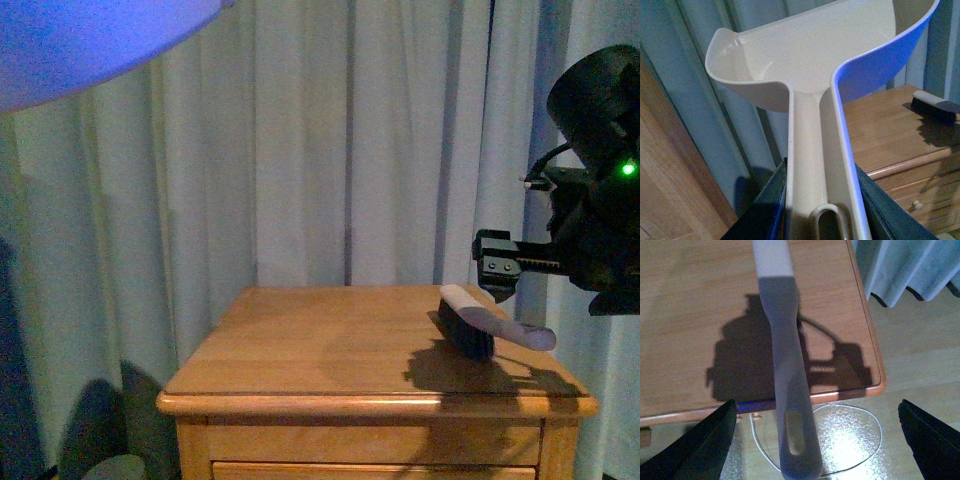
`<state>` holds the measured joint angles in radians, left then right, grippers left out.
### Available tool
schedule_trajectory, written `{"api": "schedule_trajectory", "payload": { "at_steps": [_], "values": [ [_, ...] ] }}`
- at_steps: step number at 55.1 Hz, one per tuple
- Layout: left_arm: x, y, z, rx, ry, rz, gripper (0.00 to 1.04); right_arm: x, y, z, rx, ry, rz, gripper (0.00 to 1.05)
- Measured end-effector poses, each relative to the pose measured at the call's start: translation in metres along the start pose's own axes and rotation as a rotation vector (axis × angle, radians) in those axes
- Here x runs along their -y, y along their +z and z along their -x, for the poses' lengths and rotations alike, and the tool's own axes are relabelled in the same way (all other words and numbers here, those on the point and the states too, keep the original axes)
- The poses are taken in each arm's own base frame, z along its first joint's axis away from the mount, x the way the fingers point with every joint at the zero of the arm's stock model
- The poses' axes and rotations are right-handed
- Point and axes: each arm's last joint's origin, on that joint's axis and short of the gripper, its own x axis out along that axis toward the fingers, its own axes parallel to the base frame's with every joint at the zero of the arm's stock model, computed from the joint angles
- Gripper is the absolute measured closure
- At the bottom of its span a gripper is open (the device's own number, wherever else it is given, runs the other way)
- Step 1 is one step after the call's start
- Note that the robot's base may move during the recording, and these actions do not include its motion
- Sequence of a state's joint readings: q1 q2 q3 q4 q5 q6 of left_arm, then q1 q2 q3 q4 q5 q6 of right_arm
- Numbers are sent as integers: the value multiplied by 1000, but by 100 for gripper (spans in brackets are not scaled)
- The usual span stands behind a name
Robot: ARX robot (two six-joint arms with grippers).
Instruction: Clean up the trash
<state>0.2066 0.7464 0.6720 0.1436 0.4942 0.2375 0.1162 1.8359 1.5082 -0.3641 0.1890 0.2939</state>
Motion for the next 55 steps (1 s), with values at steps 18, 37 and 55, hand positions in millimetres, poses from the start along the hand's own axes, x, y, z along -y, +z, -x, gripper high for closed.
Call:
{"api": "schedule_trajectory", "payload": {
  "at_steps": [18, 37, 55],
  "values": [
    [0, 0, 0, 0, 0, 0, 76, -12, -13, -48, -51, -13, -16, 7],
    [0, 0, 0, 0, 0, 0, 76, -20, -15, -56, -57, -15, -4, 25],
    [0, 0, 0, 0, 0, 0, 76, -17, -14, -57, -62, -9, -7, 77]
  ]
}}
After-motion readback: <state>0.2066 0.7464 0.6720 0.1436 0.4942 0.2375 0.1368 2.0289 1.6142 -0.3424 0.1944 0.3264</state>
